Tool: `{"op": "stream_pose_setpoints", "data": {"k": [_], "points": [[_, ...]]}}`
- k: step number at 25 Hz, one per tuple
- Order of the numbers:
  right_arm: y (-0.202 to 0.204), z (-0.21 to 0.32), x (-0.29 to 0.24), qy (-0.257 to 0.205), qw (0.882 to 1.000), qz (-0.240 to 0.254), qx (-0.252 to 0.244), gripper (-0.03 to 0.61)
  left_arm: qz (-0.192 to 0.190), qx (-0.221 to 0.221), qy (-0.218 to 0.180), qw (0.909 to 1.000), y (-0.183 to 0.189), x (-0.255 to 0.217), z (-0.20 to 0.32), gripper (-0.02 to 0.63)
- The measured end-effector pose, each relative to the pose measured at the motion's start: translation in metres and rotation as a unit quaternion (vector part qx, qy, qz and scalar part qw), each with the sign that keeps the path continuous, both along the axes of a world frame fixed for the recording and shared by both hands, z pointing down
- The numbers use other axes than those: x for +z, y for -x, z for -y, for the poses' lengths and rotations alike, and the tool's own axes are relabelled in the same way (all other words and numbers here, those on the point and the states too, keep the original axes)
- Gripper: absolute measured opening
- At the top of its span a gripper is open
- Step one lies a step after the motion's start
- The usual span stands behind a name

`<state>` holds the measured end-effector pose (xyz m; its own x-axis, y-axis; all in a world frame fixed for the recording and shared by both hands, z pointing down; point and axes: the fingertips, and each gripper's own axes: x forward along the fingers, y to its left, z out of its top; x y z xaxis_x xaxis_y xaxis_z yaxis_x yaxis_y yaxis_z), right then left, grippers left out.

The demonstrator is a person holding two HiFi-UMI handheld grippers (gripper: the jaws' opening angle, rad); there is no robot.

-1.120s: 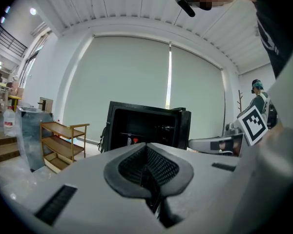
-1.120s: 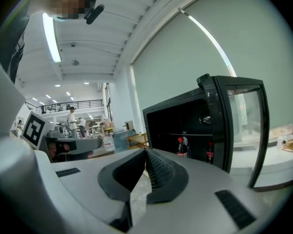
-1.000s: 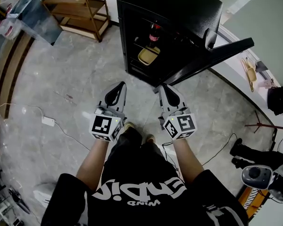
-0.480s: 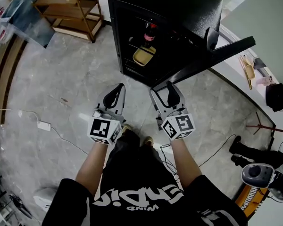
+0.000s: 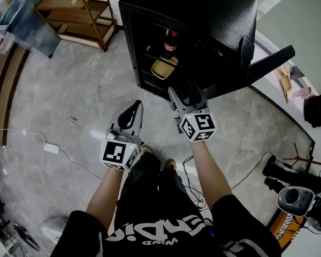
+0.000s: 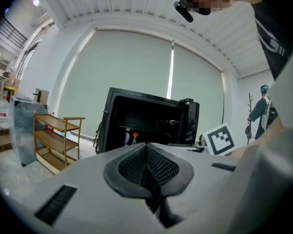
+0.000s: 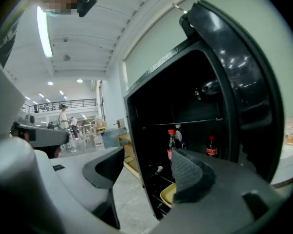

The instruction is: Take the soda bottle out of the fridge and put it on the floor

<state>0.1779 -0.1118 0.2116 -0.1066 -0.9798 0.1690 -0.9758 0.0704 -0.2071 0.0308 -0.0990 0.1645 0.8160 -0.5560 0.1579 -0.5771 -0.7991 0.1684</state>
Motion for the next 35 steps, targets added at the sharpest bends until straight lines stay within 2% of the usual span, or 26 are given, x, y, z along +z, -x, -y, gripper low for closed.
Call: {"op": "stream_pose_setpoints", "data": {"k": [6,12,17,22,35], "points": [[-0.022,0.069,0.023,0.003,1.000,-0.022,0.011,0.302,0.000,-0.002,0.010,0.9999,-0.005,0.017,0.011,0.008],[-0.053,0.123,0.061,0.027,0.999,-0.024,0.035,0.304,0.001,0.002,0.020,0.9998,-0.008,0.033,0.019,0.008],[-0.063,0.159,0.088,0.050,0.997,-0.044,0.036,0.305,0.015,-0.002,0.033,0.9993,0.002,0.055,0.025,0.007],[-0.078,0.182,0.111,0.068,0.995,-0.050,0.055,0.313,0.025,0.003,0.037,0.9990,0.006,0.072,0.024,0.008],[-0.081,0.213,0.128,0.071,0.995,-0.050,0.049,0.318,0.040,0.012,0.059,0.9974,0.011,0.102,0.018,0.008]]}}
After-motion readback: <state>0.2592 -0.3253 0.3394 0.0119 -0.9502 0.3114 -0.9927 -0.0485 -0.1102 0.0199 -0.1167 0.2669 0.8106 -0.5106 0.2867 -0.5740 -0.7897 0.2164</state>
